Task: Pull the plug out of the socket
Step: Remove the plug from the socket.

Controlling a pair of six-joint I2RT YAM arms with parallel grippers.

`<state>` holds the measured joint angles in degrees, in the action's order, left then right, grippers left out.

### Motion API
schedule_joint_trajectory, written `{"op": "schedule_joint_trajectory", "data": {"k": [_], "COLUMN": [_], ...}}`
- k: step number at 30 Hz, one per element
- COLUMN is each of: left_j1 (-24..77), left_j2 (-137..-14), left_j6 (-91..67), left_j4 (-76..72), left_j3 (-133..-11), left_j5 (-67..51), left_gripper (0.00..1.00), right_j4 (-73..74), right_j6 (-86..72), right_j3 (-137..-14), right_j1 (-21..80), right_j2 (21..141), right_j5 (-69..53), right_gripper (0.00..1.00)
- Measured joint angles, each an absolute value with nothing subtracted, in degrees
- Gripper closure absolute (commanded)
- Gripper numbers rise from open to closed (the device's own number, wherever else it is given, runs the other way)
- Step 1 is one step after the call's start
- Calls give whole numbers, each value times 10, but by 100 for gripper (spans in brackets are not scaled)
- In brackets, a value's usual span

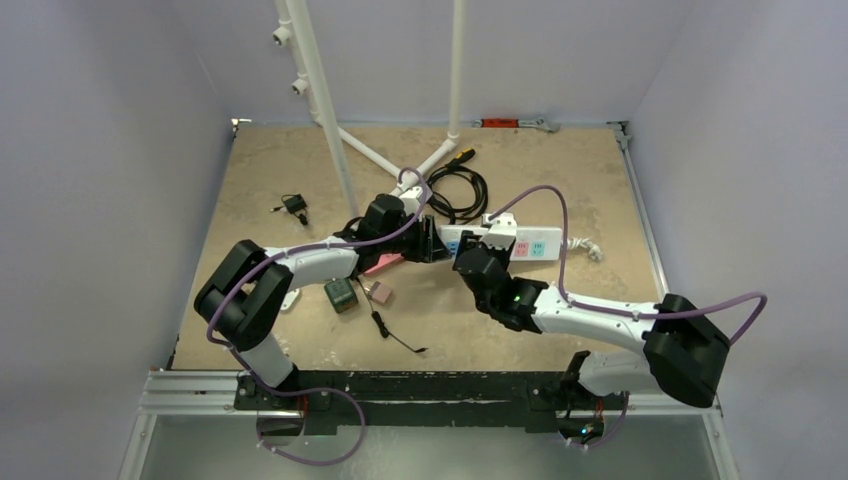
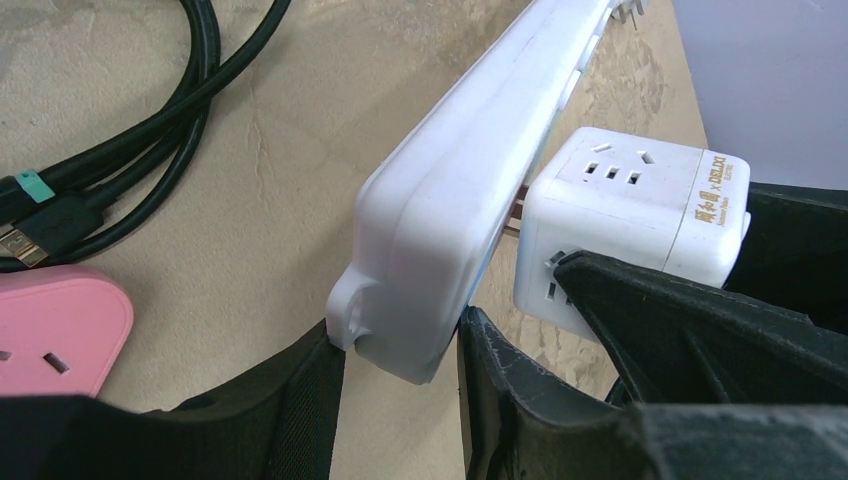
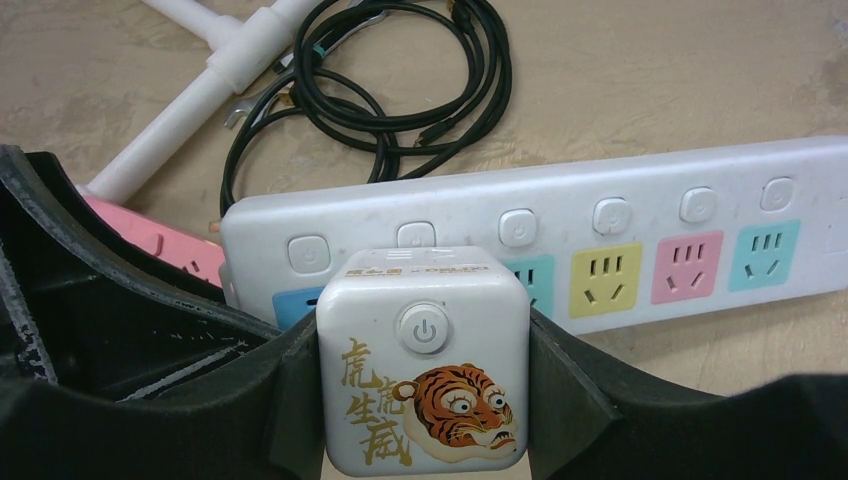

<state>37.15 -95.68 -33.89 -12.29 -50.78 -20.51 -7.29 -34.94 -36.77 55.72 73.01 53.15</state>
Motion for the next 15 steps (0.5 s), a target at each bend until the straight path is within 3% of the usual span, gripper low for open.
{"op": "schedule_joint_trajectory", "data": {"k": [7, 15], "left_j1": [371, 368], "left_j2": [-957, -957], "left_j6": [-338, -339], "left_j4": [-123, -152], "left_j3": [-508, -513], "left_j5": [-202, -190], "left_gripper": [100, 100], "right_j4": [-73, -106], "right_j6": [-350, -354], "right_j3": [-368, -342], "right_j1": [544, 422], "right_j2": [726, 674], "right_j5": [511, 317], "right_gripper": [100, 100]}}
